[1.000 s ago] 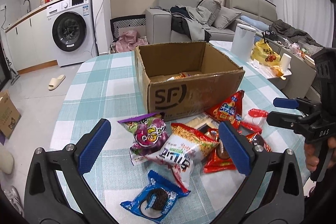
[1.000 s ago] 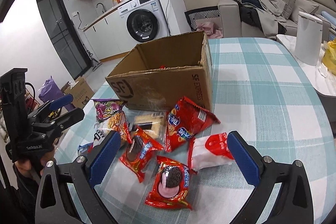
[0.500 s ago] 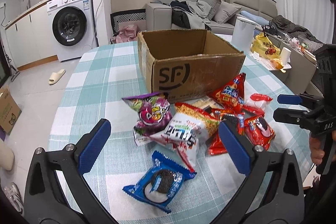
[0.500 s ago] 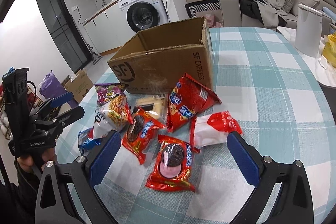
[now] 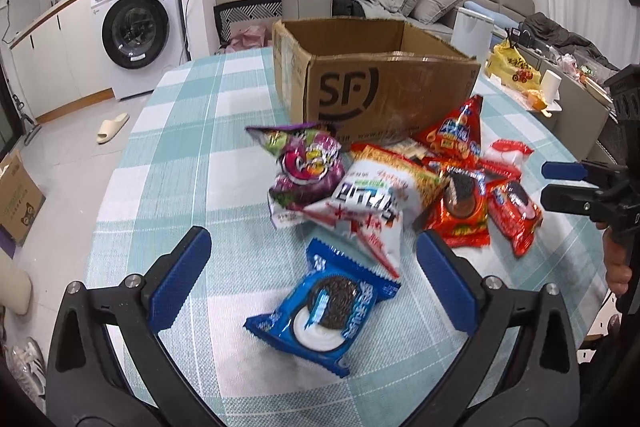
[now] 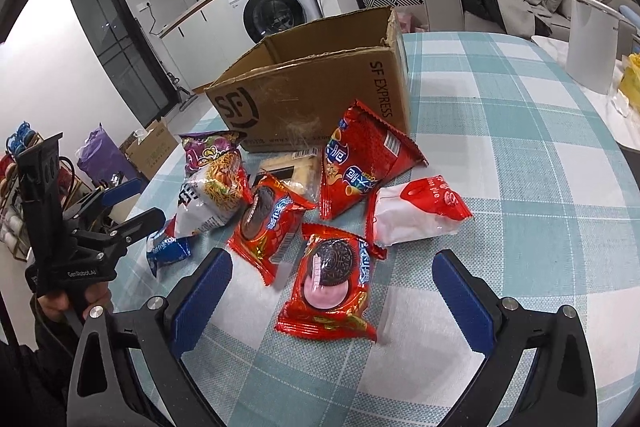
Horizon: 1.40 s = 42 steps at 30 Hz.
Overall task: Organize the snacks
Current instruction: 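Grasp the blue Oreo pack with the left tool while the right tool grasps the red Oreo pack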
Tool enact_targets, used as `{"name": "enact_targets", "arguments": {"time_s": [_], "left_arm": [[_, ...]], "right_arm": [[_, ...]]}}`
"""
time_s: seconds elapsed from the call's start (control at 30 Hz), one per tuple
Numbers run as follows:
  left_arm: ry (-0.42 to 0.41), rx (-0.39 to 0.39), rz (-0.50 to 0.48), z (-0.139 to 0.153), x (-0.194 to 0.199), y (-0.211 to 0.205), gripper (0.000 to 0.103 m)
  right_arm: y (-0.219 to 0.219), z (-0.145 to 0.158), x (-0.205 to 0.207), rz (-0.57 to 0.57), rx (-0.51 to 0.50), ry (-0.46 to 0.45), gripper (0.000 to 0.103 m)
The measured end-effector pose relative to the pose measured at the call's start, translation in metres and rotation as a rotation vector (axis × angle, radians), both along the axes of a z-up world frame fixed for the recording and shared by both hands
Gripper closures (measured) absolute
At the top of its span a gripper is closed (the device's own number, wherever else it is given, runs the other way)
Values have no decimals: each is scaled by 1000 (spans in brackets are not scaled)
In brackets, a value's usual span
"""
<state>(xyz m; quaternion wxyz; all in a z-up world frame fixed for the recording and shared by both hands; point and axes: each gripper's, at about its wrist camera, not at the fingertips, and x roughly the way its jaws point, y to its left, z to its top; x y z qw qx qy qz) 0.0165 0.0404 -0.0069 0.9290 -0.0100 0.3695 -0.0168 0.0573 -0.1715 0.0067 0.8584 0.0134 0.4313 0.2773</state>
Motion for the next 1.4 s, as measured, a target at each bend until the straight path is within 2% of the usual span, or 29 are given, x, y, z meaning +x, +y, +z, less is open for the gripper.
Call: {"name": "enact_targets", "arguments": {"time_s": [0.07, 0.13, 0.2, 0.4, 0.53, 0.97, 1.1, 1.4], "left_arm": [[15, -4, -2, -5, -1, 2, 1], [36, -7, -11, -10, 0, 5, 1], [46, -5, -14, -14, -2, 6, 1], [64, 17, -49, -21, -3, 2, 1], [93, 33, -75, -26, -3, -2, 1], [155, 12, -109, -40, 3, -3, 1], [171, -14, -130, -42, 2, -5, 7], [177, -5, -174, -44, -1, -14, 18]], "right_arm": [[2, -1, -1, 9, -7, -2, 2], [4, -3, -1, 23, -2, 5, 9], [5, -5, -1, 27, -3, 11, 11], [7, -6, -2, 41, -1, 13, 11], [10, -9, -4, 62, -7, 18, 15], [17, -20, -3, 83, -10, 48, 23], [19, -23, -3, 89, -16, 51, 26], [24, -24, -6, 101, -30, 44, 31]]}}
